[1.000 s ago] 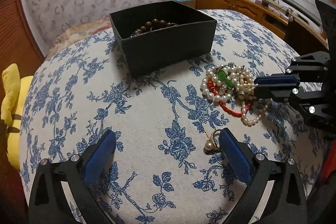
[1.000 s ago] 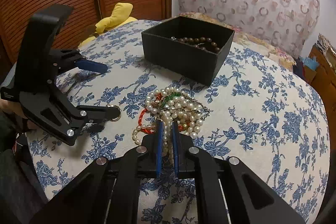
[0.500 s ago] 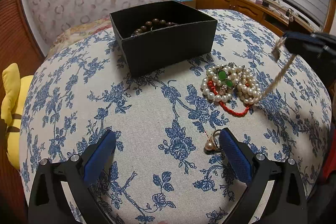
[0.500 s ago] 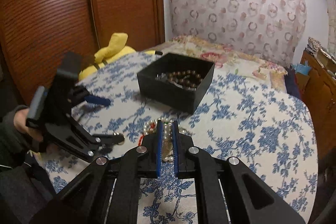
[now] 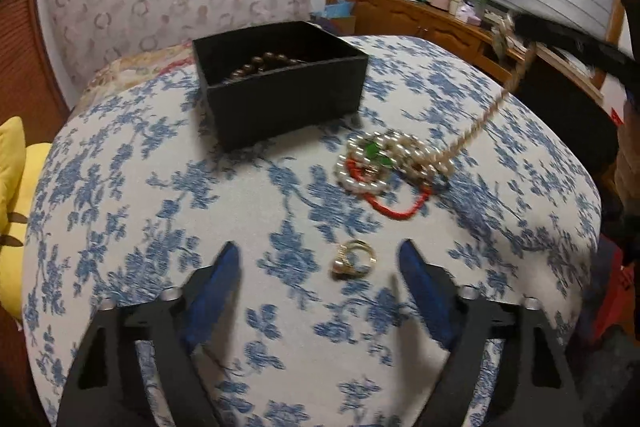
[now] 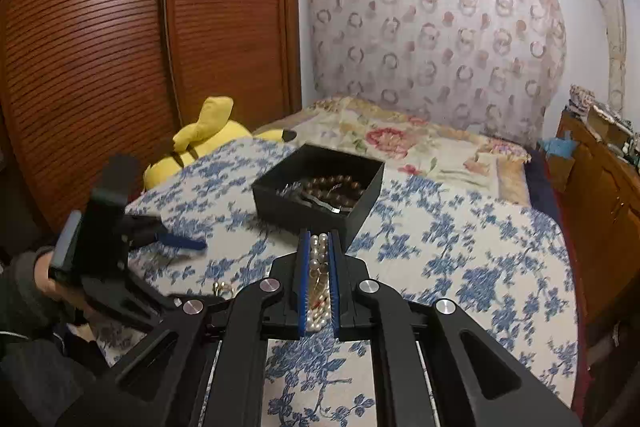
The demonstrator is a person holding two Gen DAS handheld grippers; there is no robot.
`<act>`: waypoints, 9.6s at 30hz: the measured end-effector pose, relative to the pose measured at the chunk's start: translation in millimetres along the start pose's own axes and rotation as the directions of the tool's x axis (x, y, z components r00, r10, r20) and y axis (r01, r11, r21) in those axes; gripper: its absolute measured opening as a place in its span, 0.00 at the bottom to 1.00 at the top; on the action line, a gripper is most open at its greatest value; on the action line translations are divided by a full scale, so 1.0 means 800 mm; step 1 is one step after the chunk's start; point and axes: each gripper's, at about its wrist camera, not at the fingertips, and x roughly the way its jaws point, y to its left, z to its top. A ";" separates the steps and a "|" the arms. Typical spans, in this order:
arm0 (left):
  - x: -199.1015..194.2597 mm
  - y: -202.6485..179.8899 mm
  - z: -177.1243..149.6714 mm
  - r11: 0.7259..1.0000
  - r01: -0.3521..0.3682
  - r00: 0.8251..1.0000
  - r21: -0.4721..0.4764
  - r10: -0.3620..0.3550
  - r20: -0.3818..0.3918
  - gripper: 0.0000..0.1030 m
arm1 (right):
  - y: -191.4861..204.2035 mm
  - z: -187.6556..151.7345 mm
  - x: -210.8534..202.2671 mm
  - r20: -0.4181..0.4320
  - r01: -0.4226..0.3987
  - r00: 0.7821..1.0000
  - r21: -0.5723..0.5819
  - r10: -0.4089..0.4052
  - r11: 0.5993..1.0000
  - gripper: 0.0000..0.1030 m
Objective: Organize jewelry
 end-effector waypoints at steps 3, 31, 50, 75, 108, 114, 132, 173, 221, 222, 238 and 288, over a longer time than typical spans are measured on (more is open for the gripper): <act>0.003 -0.010 0.000 1.000 -0.001 1.000 0.021 0.001 -0.006 0.55 | -0.003 0.009 -0.010 0.028 0.014 1.000 0.001 -0.014 1.000 0.09; -0.011 -0.013 0.012 0.999 -0.027 0.997 0.033 0.025 0.073 0.20 | -0.004 0.049 -0.021 0.085 0.048 0.995 -0.040 -0.044 0.998 0.09; -0.041 0.031 0.094 0.997 -0.078 0.976 -0.026 0.082 0.204 0.20 | -0.003 0.163 0.021 0.182 0.057 0.982 -0.076 -0.042 0.996 0.09; 0.015 0.074 0.155 0.990 -0.102 0.976 -0.096 0.118 0.183 0.19 | -0.023 0.104 0.153 -0.063 -0.003 0.998 -0.012 0.003 1.000 0.10; 0.010 0.066 0.146 0.991 -0.117 0.972 -0.067 0.128 0.195 0.64 | -0.044 -0.009 0.116 -0.141 0.004 0.990 0.052 0.003 0.999 0.16; 0.000 0.051 0.113 0.995 -0.087 0.978 -0.040 0.093 0.189 0.67 | -0.031 -0.040 0.108 -0.201 -0.017 0.979 0.039 0.025 0.999 0.19; 0.006 0.020 0.046 0.999 -0.040 0.991 -0.021 0.042 0.125 0.74 | -0.004 -0.072 0.126 -0.318 -0.021 0.948 -0.050 0.004 0.999 0.08; 0.019 -0.026 0.045 0.998 0.007 0.996 0.064 -0.012 0.085 0.79 | -0.026 0.042 -0.023 0.109 0.116 0.988 -0.026 -0.113 0.993 0.08; 0.066 -0.083 0.101 0.988 0.083 0.996 0.128 -0.085 0.011 0.43 | -0.062 0.074 -0.085 0.229 0.201 0.954 -0.015 -0.193 0.979 0.08; 0.067 -0.084 0.102 0.988 0.084 0.996 0.130 -0.086 0.010 0.43 | -0.062 0.073 -0.084 0.228 0.203 0.954 -0.016 -0.194 0.979 0.08; 0.116 -0.122 0.125 0.966 0.168 0.985 0.196 -0.157 -0.069 0.23 | -0.097 0.052 -0.091 0.202 0.248 0.947 0.031 -0.249 0.968 0.08; 0.025 0.066 0.164 0.994 -0.044 0.986 -0.096 0.059 0.159 0.04 | -0.022 0.199 0.026 0.228 0.117 0.968 -0.055 -0.102 0.992 0.08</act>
